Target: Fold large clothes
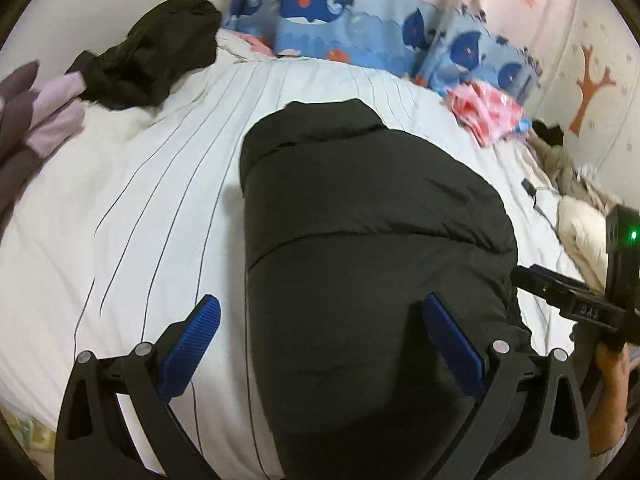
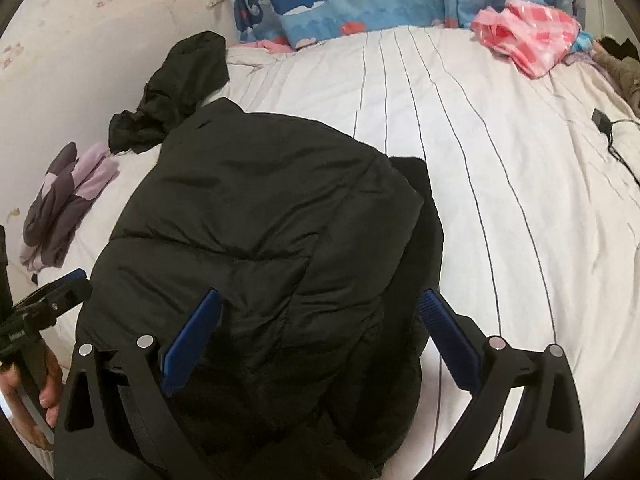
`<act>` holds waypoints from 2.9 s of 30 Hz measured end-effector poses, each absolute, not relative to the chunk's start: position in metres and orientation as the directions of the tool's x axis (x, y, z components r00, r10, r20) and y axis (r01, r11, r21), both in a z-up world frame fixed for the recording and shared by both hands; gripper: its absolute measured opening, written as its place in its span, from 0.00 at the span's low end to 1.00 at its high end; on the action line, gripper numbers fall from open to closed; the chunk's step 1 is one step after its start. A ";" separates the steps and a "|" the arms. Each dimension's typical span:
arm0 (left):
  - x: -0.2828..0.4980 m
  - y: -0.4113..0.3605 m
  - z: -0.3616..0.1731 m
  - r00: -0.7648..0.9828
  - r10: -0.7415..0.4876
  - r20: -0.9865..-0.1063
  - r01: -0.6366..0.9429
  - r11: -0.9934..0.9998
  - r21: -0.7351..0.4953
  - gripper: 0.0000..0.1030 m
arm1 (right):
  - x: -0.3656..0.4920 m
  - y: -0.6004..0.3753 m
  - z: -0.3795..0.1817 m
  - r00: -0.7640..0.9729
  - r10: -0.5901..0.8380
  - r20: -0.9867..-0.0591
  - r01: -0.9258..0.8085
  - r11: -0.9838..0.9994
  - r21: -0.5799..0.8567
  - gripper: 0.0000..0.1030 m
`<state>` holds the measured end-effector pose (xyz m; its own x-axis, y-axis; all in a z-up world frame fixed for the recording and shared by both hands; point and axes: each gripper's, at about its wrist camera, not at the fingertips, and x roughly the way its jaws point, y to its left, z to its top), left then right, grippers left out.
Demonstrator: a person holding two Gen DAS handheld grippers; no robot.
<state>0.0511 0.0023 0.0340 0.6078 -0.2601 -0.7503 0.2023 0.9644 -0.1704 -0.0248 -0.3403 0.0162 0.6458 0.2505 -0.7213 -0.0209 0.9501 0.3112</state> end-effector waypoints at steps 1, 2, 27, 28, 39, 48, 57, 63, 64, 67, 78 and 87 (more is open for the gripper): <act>0.056 0.004 0.034 0.595 -0.284 -0.752 0.207 0.958 -0.198 0.94 | -0.023 -0.343 0.017 0.646 0.249 -0.722 -0.016 0.950 0.313 0.93; 0.063 0.006 0.034 0.575 -0.324 -0.751 0.215 0.946 -0.244 0.94 | -0.020 -0.346 0.016 0.648 0.245 -0.721 -0.011 0.950 0.312 0.93; 0.086 0.055 0.063 0.614 -0.148 -0.775 0.184 0.982 -0.042 0.82 | 0.069 -0.236 -0.053 0.429 0.702 -0.569 -0.074 0.655 0.752 0.94; 0.084 0.069 0.066 0.622 -0.123 -0.773 0.162 0.986 -0.027 0.82 | 0.070 -0.221 -0.056 0.415 0.716 -0.561 -0.094 0.647 0.757 0.94; 0.073 0.114 0.015 0.604 -0.043 -0.796 0.045 0.999 -0.020 0.93 | 0.040 -0.219 0.004 0.604 0.370 -0.706 -0.126 0.919 0.374 0.94; 0.080 0.097 0.007 0.605 0.000 -0.796 0.027 0.999 0.021 0.93 | 0.090 -0.144 -0.023 0.530 0.368 -0.764 -0.241 0.929 0.280 0.94; 0.039 0.091 0.028 0.610 0.015 -0.793 -0.016 1.000 0.007 0.93 | 0.004 -0.158 0.024 0.549 0.342 -0.762 -0.288 0.934 0.212 0.94; -0.007 0.074 0.031 0.620 0.038 -0.784 -0.038 0.999 0.019 0.93 | -0.043 -0.140 -0.010 0.453 0.265 -0.851 -0.301 0.944 0.134 0.94; -0.018 0.069 0.032 0.629 0.045 -0.776 -0.030 0.999 0.033 0.93 | -0.042 -0.135 -0.008 0.451 0.274 -0.849 -0.292 0.945 0.149 0.94; -0.038 0.063 0.037 0.651 0.065 -0.757 -0.026 0.998 0.063 0.93 | -0.063 -0.148 0.002 0.472 0.288 -0.833 -0.255 0.949 0.184 0.94; -0.081 0.064 0.045 0.684 0.074 -0.726 -0.046 0.997 0.058 0.93 | -0.128 -0.135 0.064 0.662 0.230 -0.713 -0.283 0.958 0.045 0.94; -0.092 0.071 0.047 0.686 0.051 -0.725 -0.032 0.999 0.039 0.93 | -0.127 -0.121 0.057 0.624 0.213 -0.752 -0.237 0.968 0.078 0.94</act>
